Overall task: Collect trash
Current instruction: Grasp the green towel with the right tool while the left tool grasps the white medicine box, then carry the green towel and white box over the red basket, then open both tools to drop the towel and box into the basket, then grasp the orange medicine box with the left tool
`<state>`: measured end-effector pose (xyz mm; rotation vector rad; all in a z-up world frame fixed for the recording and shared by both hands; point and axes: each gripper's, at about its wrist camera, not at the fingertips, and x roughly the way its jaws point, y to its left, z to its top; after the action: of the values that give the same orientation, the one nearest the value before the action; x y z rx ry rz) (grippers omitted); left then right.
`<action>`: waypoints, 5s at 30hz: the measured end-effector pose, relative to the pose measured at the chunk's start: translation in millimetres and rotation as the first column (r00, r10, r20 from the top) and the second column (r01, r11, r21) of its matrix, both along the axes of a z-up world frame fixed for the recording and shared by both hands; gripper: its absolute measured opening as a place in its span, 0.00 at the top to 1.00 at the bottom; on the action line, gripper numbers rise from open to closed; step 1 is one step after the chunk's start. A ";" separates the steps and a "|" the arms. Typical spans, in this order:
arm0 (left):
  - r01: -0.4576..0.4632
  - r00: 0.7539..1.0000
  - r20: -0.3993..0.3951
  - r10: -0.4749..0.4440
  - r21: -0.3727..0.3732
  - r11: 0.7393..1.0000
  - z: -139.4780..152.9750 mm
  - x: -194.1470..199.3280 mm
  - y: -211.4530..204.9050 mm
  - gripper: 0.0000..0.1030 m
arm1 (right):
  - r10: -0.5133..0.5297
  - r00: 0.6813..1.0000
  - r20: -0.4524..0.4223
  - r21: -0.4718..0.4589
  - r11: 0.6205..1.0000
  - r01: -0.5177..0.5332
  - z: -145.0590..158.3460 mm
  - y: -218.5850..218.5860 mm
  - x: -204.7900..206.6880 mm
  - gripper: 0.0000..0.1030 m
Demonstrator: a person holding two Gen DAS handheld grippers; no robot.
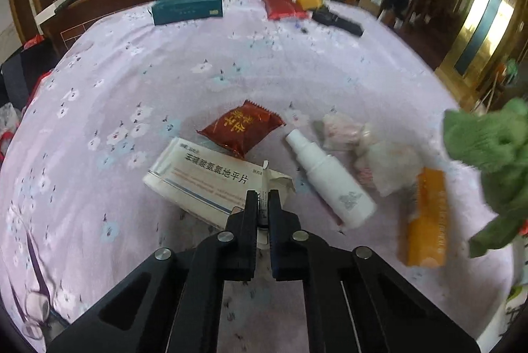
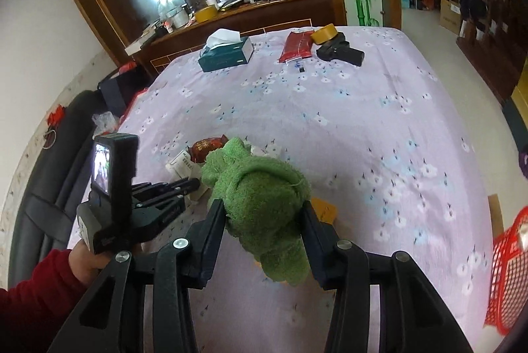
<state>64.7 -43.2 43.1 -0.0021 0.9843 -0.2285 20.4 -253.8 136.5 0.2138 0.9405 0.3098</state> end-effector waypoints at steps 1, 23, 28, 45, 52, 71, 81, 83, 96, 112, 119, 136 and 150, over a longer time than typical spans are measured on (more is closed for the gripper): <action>-0.004 1.000 0.009 0.004 -0.005 1.000 4.5 -5.2 1.8 0.95 | -0.001 1.000 0.001 0.003 1.000 0.001 0.2 -0.9 -2.7 0.52; 0.162 0.978 0.155 -0.141 -0.137 0.977 88.6 -95.1 -68.2 0.95 | -0.103 0.994 0.026 0.047 0.994 0.102 9.2 -42.0 -70.2 0.52; 0.233 0.960 0.193 -0.204 -0.144 0.962 104.0 -100.0 -97.9 0.95 | -0.165 0.985 0.046 0.051 0.985 0.163 18.3 -65.5 -85.0 0.52; 0.418 0.897 0.228 -0.378 -0.169 0.892 129.8 -102.4 -184.2 0.95 | -0.401 0.913 0.077 0.082 0.915 0.395 34.1 -155.9 -138.7 0.52; 0.465 0.876 0.229 -0.424 -0.173 0.868 134.1 -104.6 -207.9 0.95 | -0.450 0.890 0.076 0.092 0.892 0.443 35.0 -176.1 -148.7 0.52; 0.575 0.817 0.193 -0.543 -0.212 0.790 140.9 -106.1 -290.0 0.95 | -0.582 0.811 0.064 0.127 0.811 0.572 39.1 -241.7 -177.8 0.52; 0.635 0.768 0.146 -0.624 -0.294 0.714 140.4 -108.4 -364.0 0.95 | -0.697 0.717 0.013 0.145 0.711 0.688 28.5 -307.3 -205.6 0.52; 0.644 0.759 0.136 -0.637 -0.307 0.701 137.8 -109.0 -378.3 0.95 | -0.713 0.701 0.005 0.146 0.694 0.705 25.7 -320.4 -209.0 0.52; 0.677 0.716 0.064 -0.695 -0.304 0.670 102.7 -110.3 -465.7 0.95 | -0.760 0.649 -0.041 0.161 0.636 0.755 11.4 -388.9 -206.4 0.52; 0.622 0.763 0.033 -0.646 -0.310 0.719 86.6 -89.0 -445.8 0.68 | -0.740 0.671 -0.049 0.080 0.667 0.741 -6.6 -412.4 -169.7 0.44; 0.563 0.819 0.051 -0.571 -0.261 0.784 90.9 -91.2 -381.8 0.65 | -0.681 0.732 -0.021 0.105 0.726 0.679 9.5 -376.9 -162.9 0.44; 0.222 0.974 -0.012 -0.225 -0.117 0.968 52.3 -71.5 -169.9 0.32 | -0.450 0.892 -0.043 0.102 0.886 0.452 13.0 -234.0 -130.2 0.41; 0.173 0.976 -0.144 -0.163 0.062 0.983 -17.8 -30.8 -162.6 0.32 | -0.376 0.926 -0.041 0.050 0.925 0.378 13.4 -189.7 -129.0 0.39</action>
<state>34.0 -205.8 25.3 0.1354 1.1322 -0.3510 -108.6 -443.6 150.0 0.4468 0.9001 -0.0235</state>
